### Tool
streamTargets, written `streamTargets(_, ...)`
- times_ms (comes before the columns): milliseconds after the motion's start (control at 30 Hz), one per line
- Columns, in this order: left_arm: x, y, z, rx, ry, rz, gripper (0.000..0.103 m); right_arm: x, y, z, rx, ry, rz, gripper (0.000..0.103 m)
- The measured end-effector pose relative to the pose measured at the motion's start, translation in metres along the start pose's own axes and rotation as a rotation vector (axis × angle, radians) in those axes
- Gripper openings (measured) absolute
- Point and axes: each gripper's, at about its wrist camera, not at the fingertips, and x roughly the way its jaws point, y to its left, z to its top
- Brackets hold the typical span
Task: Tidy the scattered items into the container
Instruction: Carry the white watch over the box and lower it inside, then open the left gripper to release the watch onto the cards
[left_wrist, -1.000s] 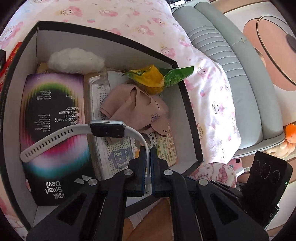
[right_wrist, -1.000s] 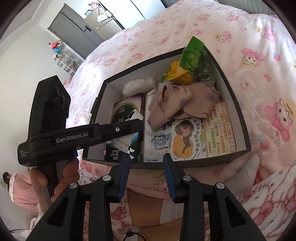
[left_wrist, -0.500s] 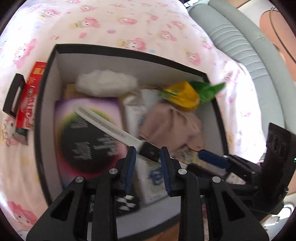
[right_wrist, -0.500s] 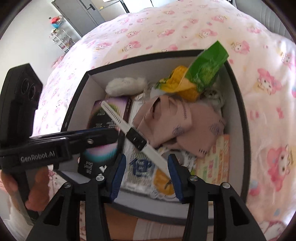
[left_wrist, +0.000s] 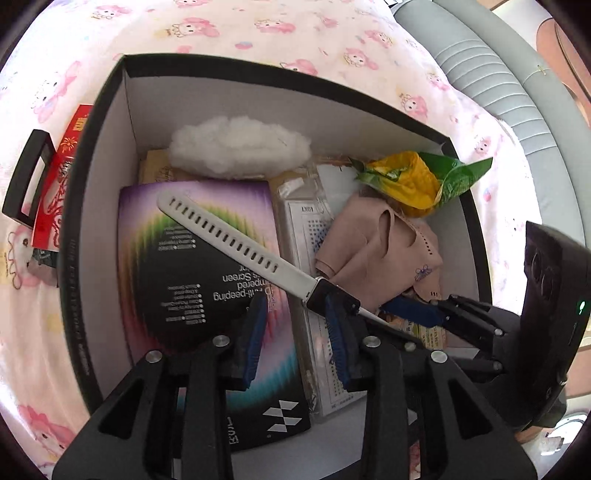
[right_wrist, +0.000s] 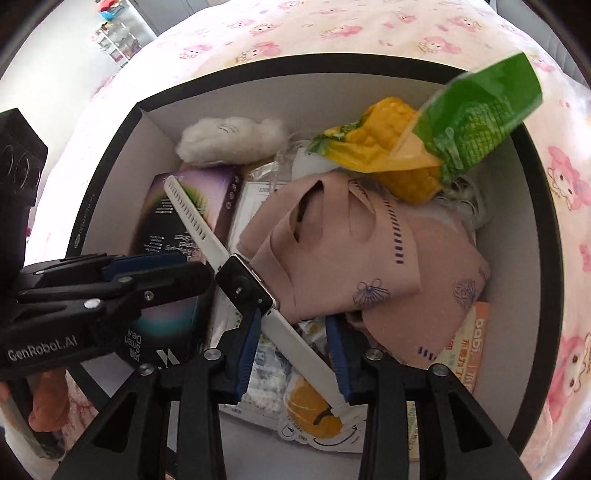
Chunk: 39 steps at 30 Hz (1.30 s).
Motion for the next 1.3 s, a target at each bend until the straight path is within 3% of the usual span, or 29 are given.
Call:
streamTargets(67,-0.002,0.002,0.0,-0.006,-0.006,-0.009,0.033,0.001,0.002,-0.002,-0.018,-0.008,0.033,0.032)
streamTargets(133,-0.003,0.002,-0.002,0.002,-0.014,0.001,0.034,0.0,0.005,-0.004,-0.046,-0.015,0.034,0.019)
streamTargets(167,-0.003,0.001,-0.003,0.014,-0.018,0.011,0.034,-0.002,0.006,-0.006,-0.064,-0.017,0.037,0.017)
streamTargets(233,-0.004,0.0,-0.005,0.045,-0.034,0.076,0.034,-0.009,0.006,-0.01,-0.077,-0.042,0.068,0.009)
streamTargets(467,-0.022,-0.009,-0.004,0.054,-0.041,0.134,0.034,-0.052,-0.023,-0.011,0.03,-0.197,0.123,0.006)
streamTargets(533,-0.02,-0.008,-0.003,0.012,-0.023,0.134,0.034,-0.057,-0.027,-0.01,0.044,-0.215,0.121,0.006)
streamTargets(600,-0.014,-0.008,-0.009,-0.078,0.014,0.051,0.034,-0.052,-0.029,-0.008,0.056,-0.176,0.164,0.006)
streamTargets(700,-0.001,0.001,-0.015,-0.172,0.068,-0.129,0.034,-0.02,-0.028,-0.012,0.128,0.0,0.374,0.011)
streamTargets(733,0.003,0.002,-0.016,-0.193,0.083,-0.161,0.034,-0.011,-0.028,-0.012,0.156,0.04,0.403,0.011)
streamTargets(767,0.007,0.002,-0.016,-0.206,0.09,-0.177,0.034,-0.007,-0.027,-0.012,0.16,0.049,0.384,0.011)
streamTargets(867,0.012,0.002,-0.015,-0.232,0.071,-0.127,0.035,-0.012,-0.02,-0.009,0.106,0.011,0.226,0.012)
streamTargets(967,0.014,0.001,-0.017,-0.252,0.058,-0.107,0.034,-0.015,-0.023,-0.007,0.142,0.007,0.271,0.014)
streamTargets(1033,0.012,-0.005,-0.019,-0.24,0.036,-0.053,0.028,-0.021,-0.026,-0.007,0.161,-0.005,0.281,0.014)
streamTargets(1100,0.006,-0.008,-0.024,-0.232,0.01,-0.039,0.026,-0.029,-0.026,-0.008,0.152,-0.034,0.25,0.015)
streamTargets(1233,-0.016,-0.013,-0.039,-0.234,-0.058,-0.054,0.01,-0.04,-0.025,-0.006,0.129,-0.096,0.161,0.021)
streamTargets(1300,-0.028,-0.017,-0.048,-0.232,-0.095,-0.058,0.009,-0.04,-0.03,-0.004,0.161,-0.089,0.223,0.029)
